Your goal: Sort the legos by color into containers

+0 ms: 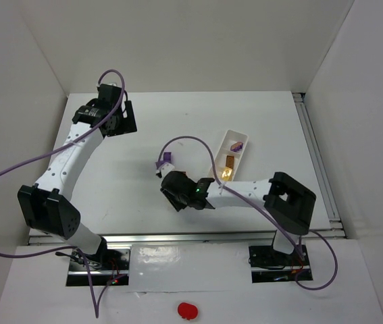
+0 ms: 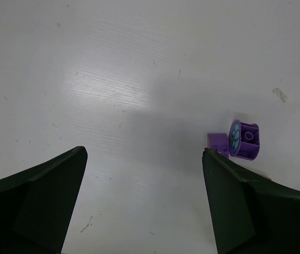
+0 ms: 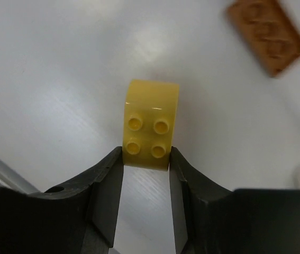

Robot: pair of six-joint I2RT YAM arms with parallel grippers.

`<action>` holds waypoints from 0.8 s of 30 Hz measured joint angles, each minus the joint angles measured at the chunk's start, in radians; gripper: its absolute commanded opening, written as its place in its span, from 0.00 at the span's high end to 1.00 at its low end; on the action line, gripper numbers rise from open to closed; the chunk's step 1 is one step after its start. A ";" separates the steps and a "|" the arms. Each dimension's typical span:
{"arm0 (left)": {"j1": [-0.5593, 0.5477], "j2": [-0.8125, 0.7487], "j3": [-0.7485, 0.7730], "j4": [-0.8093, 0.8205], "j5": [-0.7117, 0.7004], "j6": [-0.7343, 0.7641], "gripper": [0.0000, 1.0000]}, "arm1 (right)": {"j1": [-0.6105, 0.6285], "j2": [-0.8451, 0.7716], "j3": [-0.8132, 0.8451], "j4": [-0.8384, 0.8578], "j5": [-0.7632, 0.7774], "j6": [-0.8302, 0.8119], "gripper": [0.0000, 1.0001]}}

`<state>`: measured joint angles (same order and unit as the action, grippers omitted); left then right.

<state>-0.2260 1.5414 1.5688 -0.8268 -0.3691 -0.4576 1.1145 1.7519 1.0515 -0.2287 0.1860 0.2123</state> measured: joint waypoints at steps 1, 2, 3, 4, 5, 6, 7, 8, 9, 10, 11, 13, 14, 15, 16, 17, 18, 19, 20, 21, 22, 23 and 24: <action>0.000 0.000 0.000 0.000 0.001 0.000 0.00 | 0.001 -0.027 0.000 -0.018 0.051 0.027 0.66; 0.000 0.000 0.000 0.000 0.003 0.000 0.00 | 0.001 -0.062 0.000 -0.038 0.119 0.063 0.66; 0.000 0.000 0.000 0.000 0.006 -0.001 0.00 | 0.000 -0.097 0.000 -0.057 0.182 0.107 0.66; 0.000 0.000 0.000 0.001 0.008 -0.003 0.00 | 0.000 -0.140 0.001 -0.088 0.256 0.169 0.66; 0.000 0.000 0.000 0.001 0.010 -0.003 0.00 | 0.000 -0.180 0.002 -0.119 0.328 0.235 0.66; 0.000 0.000 0.000 0.001 0.014 -0.006 0.00 | 0.000 -0.214 0.002 -0.144 0.392 0.296 0.66; 0.000 0.000 0.000 0.001 0.017 -0.010 0.00 | -0.001 -0.240 0.002 -0.167 0.442 0.346 0.66; 0.000 0.000 0.000 0.002 0.020 -0.013 0.00 | -0.002 -0.262 0.002 -0.195 0.497 0.401 0.66; 0.000 0.000 0.000 0.003 0.024 -0.014 0.00 | -0.003 -0.279 0.002 -0.222 0.539 0.453 0.66; 0.000 0.000 0.000 0.003 0.027 -0.015 0.00 | -0.010 -0.287 0.002 -0.247 0.573 0.495 0.66; 0.000 0.000 0.000 0.004 0.030 -0.016 0.00 | -0.017 -0.290 0.002 -0.270 0.597 0.531 0.66; 0.000 0.000 0.000 0.004 0.034 -0.016 0.00 | -0.043 -0.286 0.001 -0.297 0.630 0.583 0.65; 0.000 0.000 0.000 0.005 0.034 -0.016 0.00 | -0.063 -0.282 0.001 -0.306 0.640 0.603 0.65; 0.000 0.000 0.000 0.005 0.035 -0.017 0.00 | -0.082 -0.278 0.001 -0.313 0.648 0.613 0.65; 0.000 0.000 0.000 0.005 0.035 -0.017 0.00 | -0.103 -0.273 0.000 -0.316 0.656 0.624 0.65; 0.000 0.000 0.000 0.005 0.035 -0.017 0.00 | -0.124 -0.269 -0.003 -0.314 0.663 0.631 0.65; 0.000 0.000 0.000 0.005 0.035 -0.017 0.00 | -0.145 -0.268 -0.010 -0.312 0.668 0.632 0.65; 0.000 0.000 0.000 0.005 0.035 -0.017 0.00 | -0.164 -0.268 -0.020 -0.309 0.670 0.631 0.65; 0.000 0.000 0.000 0.006 0.035 -0.017 0.00 | -0.181 -0.268 -0.030 -0.304 0.670 0.627 0.64; 0.000 0.000 0.000 0.006 0.035 -0.017 0.00 | -0.195 -0.267 -0.039 -0.298 0.668 0.622 0.64; 0.000 0.000 0.000 0.007 0.035 -0.017 0.00 | -0.207 -0.267 -0.047 -0.292 0.665 0.616 0.64; 0.000 0.000 0.000 0.008 0.035 -0.017 0.00 | -0.218 -0.265 -0.051 -0.289 0.661 0.609 0.64; 0.000 0.000 0.000 0.010 0.035 -0.017 0.00 | -0.230 -0.262 -0.053 -0.284 0.655 0.602 0.63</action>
<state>-0.2260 1.5414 1.5684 -0.8173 -0.3336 -0.4744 0.8841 1.4895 0.9981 -0.5129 0.8410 0.8139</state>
